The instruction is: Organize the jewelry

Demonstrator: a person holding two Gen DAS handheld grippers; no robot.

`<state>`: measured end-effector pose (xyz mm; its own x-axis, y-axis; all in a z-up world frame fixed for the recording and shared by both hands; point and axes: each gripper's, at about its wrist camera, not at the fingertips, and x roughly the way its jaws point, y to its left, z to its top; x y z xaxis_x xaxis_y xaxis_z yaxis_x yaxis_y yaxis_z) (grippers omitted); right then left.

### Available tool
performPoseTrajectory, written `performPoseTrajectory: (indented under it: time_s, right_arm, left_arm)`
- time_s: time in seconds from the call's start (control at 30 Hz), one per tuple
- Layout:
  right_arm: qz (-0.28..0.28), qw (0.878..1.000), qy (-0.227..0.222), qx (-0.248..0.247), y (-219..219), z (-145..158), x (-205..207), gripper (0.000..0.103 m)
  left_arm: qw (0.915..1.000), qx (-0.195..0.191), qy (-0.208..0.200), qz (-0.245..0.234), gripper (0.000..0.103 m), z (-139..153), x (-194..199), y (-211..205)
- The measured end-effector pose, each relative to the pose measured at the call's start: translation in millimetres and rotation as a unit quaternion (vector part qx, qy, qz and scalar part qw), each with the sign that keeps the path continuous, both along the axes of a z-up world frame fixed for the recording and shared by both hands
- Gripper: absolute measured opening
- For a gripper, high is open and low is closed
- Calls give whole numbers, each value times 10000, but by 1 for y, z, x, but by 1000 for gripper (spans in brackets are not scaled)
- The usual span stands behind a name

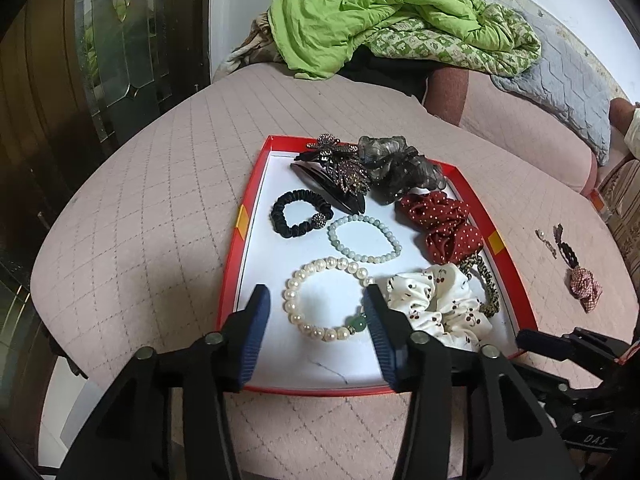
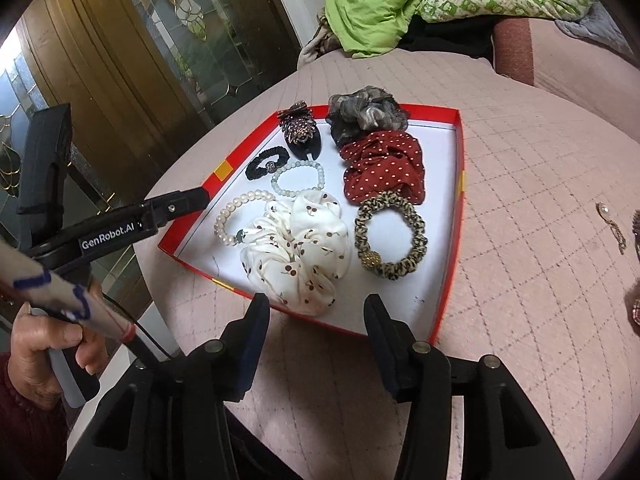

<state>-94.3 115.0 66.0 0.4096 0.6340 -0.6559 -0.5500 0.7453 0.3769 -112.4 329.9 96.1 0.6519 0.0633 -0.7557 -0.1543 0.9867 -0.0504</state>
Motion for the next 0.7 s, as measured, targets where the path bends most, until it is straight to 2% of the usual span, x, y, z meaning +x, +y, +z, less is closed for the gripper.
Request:
performPoseTrajectory:
  time_s: [0.27,0.33,0.4,0.57,0.7]
  right_arm:
    - [-18,10000,-33,92,-13,3,-7,57]
    - [-4,9999,2,111,-15,3,-9,59]
    - [-13,9999,20,104,-18,3,-11,61]
    - [-72,9999,15,102,-24,4,-17,69]
    - [-97,9999,-77,25,-29,7,-24,72]
  left_arm:
    - [9997,133,210,52,56,-5,-3,-9]
    - [9994,215,263,65,68,-6,-2,-13]
    - [9990,298,304,98,73,-6,-2,-15]
    - [9978,370,519,163,75,-9,-2,-17]
    - [9980,428,338,333,76,-1,-12,-16]
